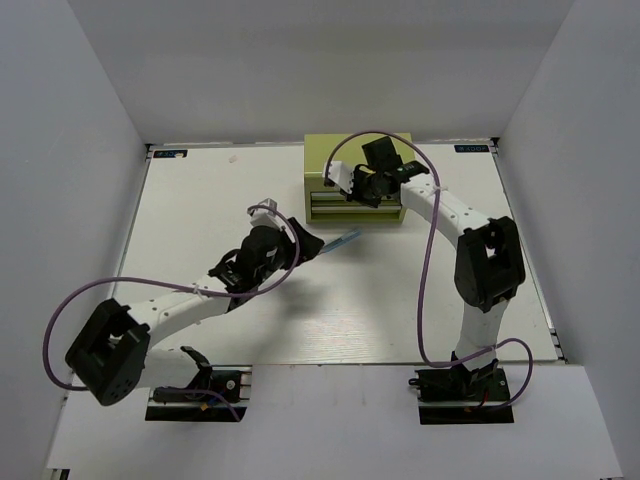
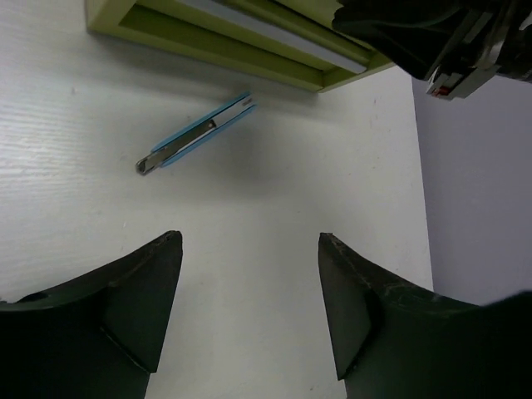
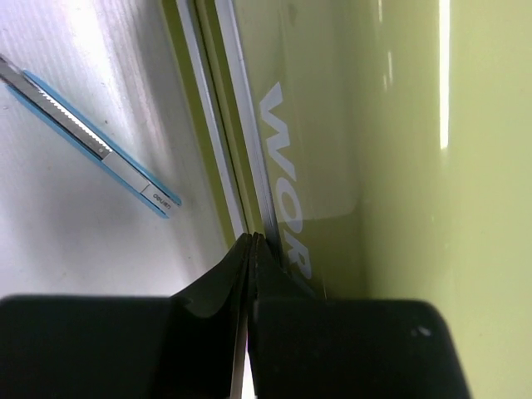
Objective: Sort the stationery into containers
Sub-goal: Close the drawer in the storage box, then open the drawer in the storage box.
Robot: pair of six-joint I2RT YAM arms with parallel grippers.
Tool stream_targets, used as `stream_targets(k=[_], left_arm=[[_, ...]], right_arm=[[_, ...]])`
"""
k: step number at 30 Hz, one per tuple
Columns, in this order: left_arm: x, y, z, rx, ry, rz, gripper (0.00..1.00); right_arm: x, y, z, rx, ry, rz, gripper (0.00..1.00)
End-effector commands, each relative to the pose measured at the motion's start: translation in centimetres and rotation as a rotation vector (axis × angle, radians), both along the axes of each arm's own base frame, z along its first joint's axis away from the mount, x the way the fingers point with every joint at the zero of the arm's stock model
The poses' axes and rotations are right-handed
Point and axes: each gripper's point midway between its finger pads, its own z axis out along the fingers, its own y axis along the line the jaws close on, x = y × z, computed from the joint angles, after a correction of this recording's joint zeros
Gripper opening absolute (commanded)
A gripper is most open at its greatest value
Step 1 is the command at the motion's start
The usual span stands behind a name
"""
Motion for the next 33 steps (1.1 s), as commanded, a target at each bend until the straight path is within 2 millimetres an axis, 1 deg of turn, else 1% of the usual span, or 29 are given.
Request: stream_targets(k=[1,2,3,4,5,6,7,8,9,10,11,13,14,15,16,17,18,19,20,21,22,23,25,26,27,28,29,30,33], left_arm=[[1.8,-2.7,4.8,-0.238,-0.092,0.010,0.73],[2.6,-2.9,3.9,-0.247,-0.079,0.037,0.69],[3.0,-3.1,3.7,-0.270,-0.075,0.053,0.65],[3.6,-3.5,4.4,-0.330,-0.086,0.072,0.59],[4.0,-3.7,4.1,-0.348,-0.082,0.086,0.57],[4.6,-4.0,4.3,-0.372,-0.088,0.098,0.55],[5.5,-4.6,4.2,-0.401,-0.103,0.112,0.53],[6.3,-5.0,3.8,-0.441,-0.113,0.124,0.48],[6.4,-5.2,4.3,-0.459,-0.114,0.125,0.45],[7.1,-5.5,3.9,-0.491,-0.130,0.137,0.41],[7.5,-5.5,3.6,-0.532,-0.119,0.165,0.34],[8.6,-5.9,3.9,-0.589,-0.134,0.188,0.31],[9.1,-5.9,2.9,-0.612,-0.128,0.212,0.31],[9.6,-6.2,3.0,-0.629,-0.134,0.221,0.34],[10.0,-6.6,3.4,-0.642,-0.145,0.218,0.39],[10.5,-6.6,3.2,-0.649,-0.142,0.237,0.46],[11.3,-7.0,2.8,-0.643,-0.141,0.250,0.55],[11.6,-7.3,2.6,-0.645,-0.131,0.253,0.61],[12.0,-7.4,2.1,-0.632,-0.123,0.265,0.65],[12.6,-7.9,2.7,-0.641,-0.131,0.263,0.67],[13.0,-8.0,1.7,-0.632,-0.117,0.279,0.68],[13.2,-8.2,1.4,-0.627,-0.112,0.281,0.68],[13.8,-8.5,1.7,-0.636,-0.107,0.294,0.68],[14.1,-8.8,1.3,-0.629,-0.101,0.296,0.68],[14.2,-8.6,0.2,-0.611,-0.079,0.315,0.68],[14.4,-8.7,0.6,-0.619,-0.085,0.313,0.66],[14.4,-8.8,-0.1,-0.611,-0.068,0.319,0.65],[14.5,-8.6,-0.1,-0.610,-0.072,0.329,0.63],[14.5,-8.6,-1.1,-0.595,-0.050,0.337,0.58]], right_arm=[[0.8,0.1,2.9,0.069,-0.047,0.042,0.00],[-1.3,0.2,3.9,0.105,-0.028,0.088,0.00],[-2.4,0.7,4.2,0.144,-0.007,0.127,0.00],[-3.2,0.8,4.7,0.160,-0.008,0.153,0.00],[-4.4,0.9,4.1,0.182,0.017,0.176,0.01],[-5.1,1.0,6.5,0.224,-0.024,0.198,0.08],[-5.4,1.1,7.1,0.240,-0.033,0.203,0.18],[-6.0,0.8,9.1,0.270,-0.070,0.204,0.38],[-6.1,0.8,9.6,0.276,-0.081,0.206,0.48],[-6.0,0.8,10.1,0.291,-0.091,0.197,0.56],[-5.9,0.6,11.0,0.297,-0.110,0.189,0.61],[-5.5,0.2,11.8,0.307,-0.123,0.170,0.61],[-5.2,0.2,12.8,0.317,-0.143,0.165,0.61],[-5.2,0.3,13.1,0.320,-0.144,0.162,0.61],[-4.9,-0.1,13.2,0.327,-0.143,0.146,0.61],[-4.6,0.0,13.7,0.331,-0.156,0.138,0.61],[-4.3,0.0,13.5,0.328,-0.155,0.131,0.62],[-3.9,-0.4,13.1,0.314,-0.154,0.112,0.62],[-3.4,-0.3,12.3,0.302,-0.134,0.101,0.65],[-3.1,-0.4,12.0,0.292,-0.126,0.093,0.65],[-2.5,-0.7,12.2,0.280,-0.134,0.076,0.67],[-2.2,-0.6,11.2,0.267,-0.103,0.069,0.67],[-1.2,-1.0,10.4,0.243,-0.100,0.038,0.71],[-0.8,-1.1,10.4,0.243,-0.103,0.030,0.71],[-0.6,-1.1,10.1,0.240,-0.097,0.019,0.71],[-0.4,-1.1,10.4,0.243,-0.105,0.016,0.71],[0.1,-1.3,10.4,0.244,-0.106,0.007,0.71],[0.2,-1.3,10.3,0.246,-0.101,0.000,0.71],[1.0,-1.4,10.4,0.249,-0.108,-0.018,0.71]])
